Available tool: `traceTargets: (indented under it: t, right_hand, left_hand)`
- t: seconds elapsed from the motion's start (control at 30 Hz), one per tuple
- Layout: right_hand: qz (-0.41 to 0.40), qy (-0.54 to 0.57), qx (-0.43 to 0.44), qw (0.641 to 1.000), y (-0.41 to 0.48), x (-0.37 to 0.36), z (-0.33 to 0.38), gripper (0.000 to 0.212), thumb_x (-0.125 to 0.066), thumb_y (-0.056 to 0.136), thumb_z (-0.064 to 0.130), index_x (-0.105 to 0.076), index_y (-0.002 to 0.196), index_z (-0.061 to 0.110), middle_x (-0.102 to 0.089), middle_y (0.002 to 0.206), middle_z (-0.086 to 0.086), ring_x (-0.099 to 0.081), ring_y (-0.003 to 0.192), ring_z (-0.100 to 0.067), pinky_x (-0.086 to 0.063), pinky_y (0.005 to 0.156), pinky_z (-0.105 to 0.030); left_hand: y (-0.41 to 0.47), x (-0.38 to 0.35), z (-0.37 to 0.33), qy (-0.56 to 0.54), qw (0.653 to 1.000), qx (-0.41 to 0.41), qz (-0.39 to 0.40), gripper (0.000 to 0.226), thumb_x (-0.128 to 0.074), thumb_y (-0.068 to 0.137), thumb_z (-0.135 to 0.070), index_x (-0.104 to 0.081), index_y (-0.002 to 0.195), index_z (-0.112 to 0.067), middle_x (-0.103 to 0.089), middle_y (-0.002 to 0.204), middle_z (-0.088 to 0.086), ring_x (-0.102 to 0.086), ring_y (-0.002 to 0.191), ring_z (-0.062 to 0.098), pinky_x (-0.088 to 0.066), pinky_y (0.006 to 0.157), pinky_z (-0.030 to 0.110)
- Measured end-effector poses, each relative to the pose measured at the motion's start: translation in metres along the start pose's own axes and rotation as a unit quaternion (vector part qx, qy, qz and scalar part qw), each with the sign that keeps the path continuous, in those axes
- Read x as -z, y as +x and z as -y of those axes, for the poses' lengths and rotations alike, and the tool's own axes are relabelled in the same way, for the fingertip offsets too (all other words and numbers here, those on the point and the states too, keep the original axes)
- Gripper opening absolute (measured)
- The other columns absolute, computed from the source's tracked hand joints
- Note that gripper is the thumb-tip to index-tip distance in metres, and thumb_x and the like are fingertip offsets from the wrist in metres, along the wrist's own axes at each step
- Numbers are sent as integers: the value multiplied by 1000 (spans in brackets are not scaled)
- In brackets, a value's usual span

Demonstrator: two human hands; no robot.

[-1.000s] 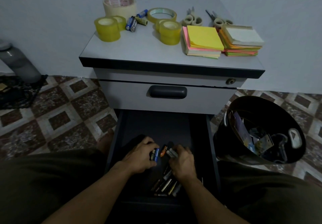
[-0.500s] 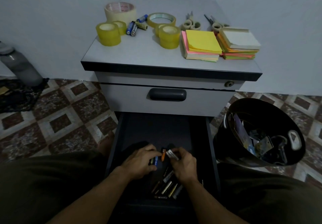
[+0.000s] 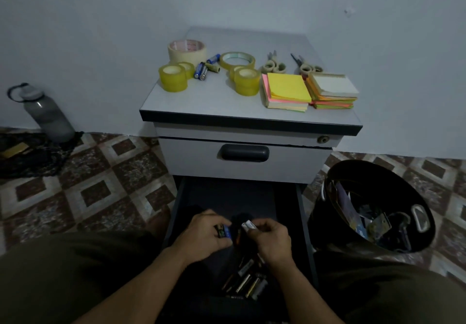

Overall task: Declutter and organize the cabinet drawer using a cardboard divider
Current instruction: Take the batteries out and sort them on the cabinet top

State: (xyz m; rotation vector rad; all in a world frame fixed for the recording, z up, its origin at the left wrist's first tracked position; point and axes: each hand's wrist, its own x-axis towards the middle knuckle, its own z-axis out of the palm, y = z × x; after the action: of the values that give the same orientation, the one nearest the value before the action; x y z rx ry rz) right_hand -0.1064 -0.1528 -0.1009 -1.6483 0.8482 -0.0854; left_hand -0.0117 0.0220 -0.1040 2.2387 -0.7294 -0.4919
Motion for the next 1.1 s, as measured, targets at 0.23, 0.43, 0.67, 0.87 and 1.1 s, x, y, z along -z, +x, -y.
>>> traceTargets:
  t: [0.23, 0.43, 0.67, 0.87, 1.1]
  right_hand:
    - [75, 32, 15, 997, -19, 22, 64, 13, -87, 70, 8, -74, 73, 8, -68, 63, -6, -57, 53, -15, -44, 58, -29]
    - [101, 51, 99, 989, -70, 48, 138, 8, -85, 73, 9, -77, 74, 8, -72, 68, -8, -60, 56, -12, -48, 58, -29]
    - [100, 67, 218, 969, -72, 69, 262, 6, -77, 78, 2, -76, 81, 7, -69, 68, -12, -58, 59, -19, -50, 57, -31]
    - [91, 24, 262, 961, -12, 57, 354, 4, -78, 78, 6, -76, 80, 9, -71, 74, -11, -61, 65, -19, -51, 62, -33]
    - [73, -86, 268, 957, 64, 21, 403, 2, -73, 79, 10, -75, 79, 11, -72, 78, -12, -62, 66, -18, -42, 58, -30]
  left_hand:
    - [-29, 57, -58, 3, 999, -41, -17, 43, -86, 71, -40, -72, 111, -33, -56, 102, -13, -60, 78, -4, -44, 64, 7]
    - [-55, 138, -117, 2, 997, -51, -65, 37, -88, 69, -38, -72, 102, -37, -65, 90, -8, -66, 65, 6, -49, 62, 18]
    - [-33, 238, -176, -66, 985, -88, -130, 38, -92, 65, -33, -74, 99, -30, -71, 63, 8, -60, 58, 21, -48, 65, 32]
    - [34, 292, -199, 8, 975, -108, -192, 35, -89, 69, -25, -76, 101, -24, -69, 89, -14, -65, 59, -2, -49, 62, 12]
    - [122, 318, -182, 72, 981, -74, -162, 40, -90, 65, -33, -76, 102, -26, -73, 105, -6, -68, 84, 8, -59, 75, 28]
